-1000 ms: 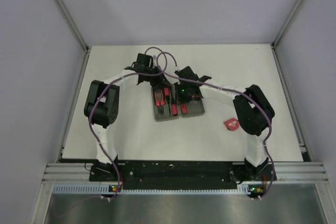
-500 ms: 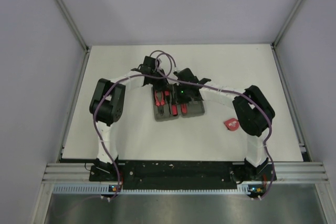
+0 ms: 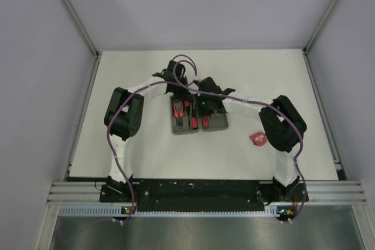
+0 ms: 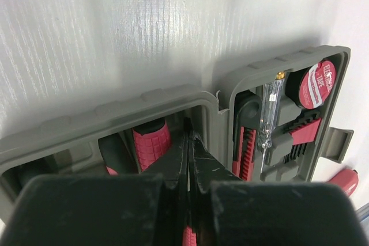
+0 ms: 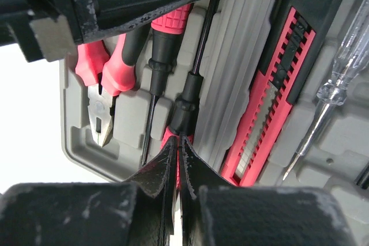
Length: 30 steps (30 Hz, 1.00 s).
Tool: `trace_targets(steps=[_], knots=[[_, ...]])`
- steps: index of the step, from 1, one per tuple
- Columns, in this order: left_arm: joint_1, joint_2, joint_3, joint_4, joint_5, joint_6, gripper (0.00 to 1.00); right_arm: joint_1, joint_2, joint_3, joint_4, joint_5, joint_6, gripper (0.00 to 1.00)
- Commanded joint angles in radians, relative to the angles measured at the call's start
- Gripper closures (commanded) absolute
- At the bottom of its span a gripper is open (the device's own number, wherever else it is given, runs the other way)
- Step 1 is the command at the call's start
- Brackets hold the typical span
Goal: Pack the tool kit
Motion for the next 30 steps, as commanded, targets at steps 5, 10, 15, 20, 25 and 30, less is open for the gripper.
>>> trace_targets(steps=[5,10,15,20,25,30], knots=[[-0.032,0.088,0.068,-0.151,-0.119,-0.006,1.00,0.025,0.073,-0.021,-0.035,0.032,-0.012,1.00],[-0.040,0.106,0.098,-0.185,-0.125,-0.003,1.00,0.025,0.073,-0.018,-0.041,0.032,-0.003,1.00],[-0.037,0.056,0.148,-0.180,-0.079,0.002,0.94,0.025,0.016,0.020,-0.050,0.052,0.005,1.00],[-0.027,-0.024,0.211,-0.177,-0.050,0.003,0.80,0.025,-0.067,0.076,-0.052,0.096,0.031,1.00],[-0.009,-0.099,0.211,-0.163,-0.018,0.011,0.71,0.008,-0.159,0.067,-0.056,0.178,0.056,0.93],[0.016,-0.170,0.147,-0.159,-0.020,0.036,0.69,-0.060,-0.275,-0.021,-0.107,0.294,0.097,0.78]])
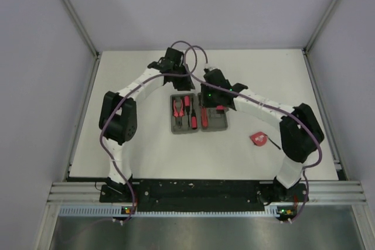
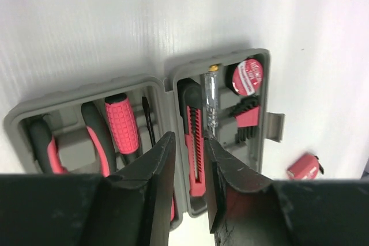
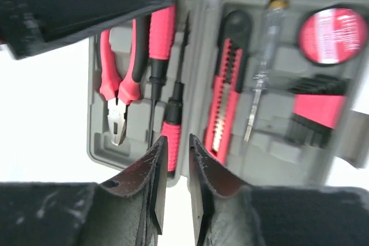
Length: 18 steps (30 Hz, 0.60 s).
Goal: Pack the tool kit
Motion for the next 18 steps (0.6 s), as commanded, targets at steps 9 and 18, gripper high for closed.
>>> trace_targets(steps=[9,18], knots=[[0.087,-0.249,-0.167,0.042,0.029,0.080,0.66,-0.234,-0.317,-0.253,-0.216,0.237,0.030,0.32],[0.191,-0.334,-0.285,0.034,0.055,0.112,0.61,-0.314,-0.489,-0.379,-0.445,0.159,0.008,0.07]])
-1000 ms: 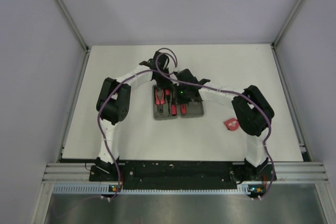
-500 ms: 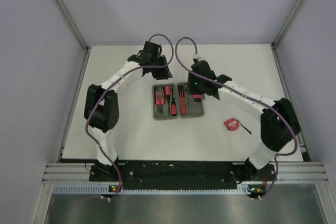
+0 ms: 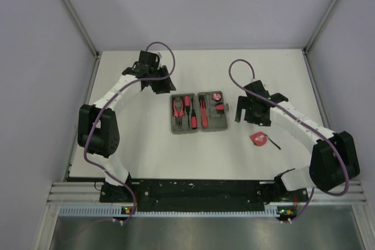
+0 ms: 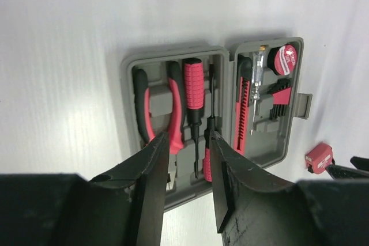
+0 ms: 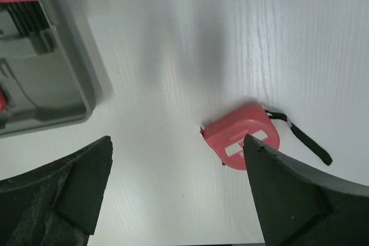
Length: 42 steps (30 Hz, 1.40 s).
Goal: Pack the tool kit
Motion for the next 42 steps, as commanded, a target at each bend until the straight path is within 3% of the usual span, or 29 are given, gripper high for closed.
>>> trace_targets(steps=[1,5,17,25,33,42], knots=[[0.053,-0.073,-0.043,0.018,0.023,0.031,0.61,-0.040,-0.131,-0.075,-0.123,-0.018,0.018,0.03],[0.078,-0.079,-0.074,0.024,0.030,0.029,0.61,-0.102,-0.158,-0.151,-0.124,-0.070,0.020,0.01],[0.098,-0.085,-0.088,0.016,0.046,0.029,0.62,-0.162,-0.030,-0.157,-0.121,-0.105,-0.066,0.01],[0.107,-0.085,-0.080,0.031,0.103,-0.001,0.65,-0.179,0.041,-0.171,0.019,-0.241,-0.130,0.02],[0.107,-0.077,-0.079,0.042,0.148,-0.008,0.66,-0.180,0.180,-0.129,0.028,-0.163,-0.175,0.04],[0.110,-0.071,-0.091,0.062,0.181,-0.021,0.67,-0.137,0.168,-0.105,0.011,-0.168,-0.025,0.14]])
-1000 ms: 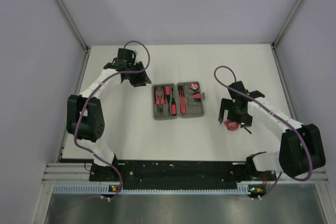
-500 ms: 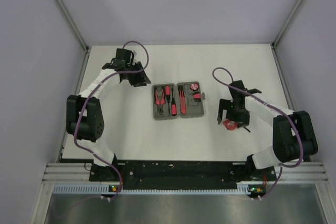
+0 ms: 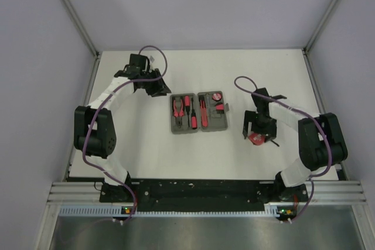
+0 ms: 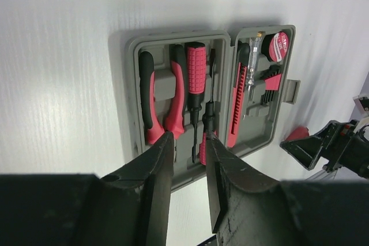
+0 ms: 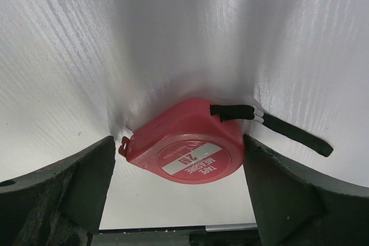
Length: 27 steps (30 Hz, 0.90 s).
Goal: Pack the tool kit
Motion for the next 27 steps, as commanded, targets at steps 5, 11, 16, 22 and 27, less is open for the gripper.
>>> trace_targets(steps=[5,11,16,22,27], knots=[[0.005,-0.028,-0.007,0.051,0.037,-0.016,0.68,0.094,-0.003,0.014,0.061,0.066,0.265,0.22],[0.008,-0.022,-0.006,0.048,0.040,-0.016,0.68,0.169,0.009,0.049,0.025,0.104,0.422,0.25],[0.011,-0.022,-0.007,0.048,0.042,-0.014,0.68,0.172,0.014,0.068,-0.018,0.156,0.402,0.07],[0.016,-0.020,-0.009,0.051,0.043,-0.013,0.68,0.171,0.026,0.098,-0.025,0.161,0.214,0.03],[0.017,-0.017,-0.009,0.053,0.048,-0.014,0.68,0.171,0.022,0.106,0.002,0.129,0.017,0.04]])
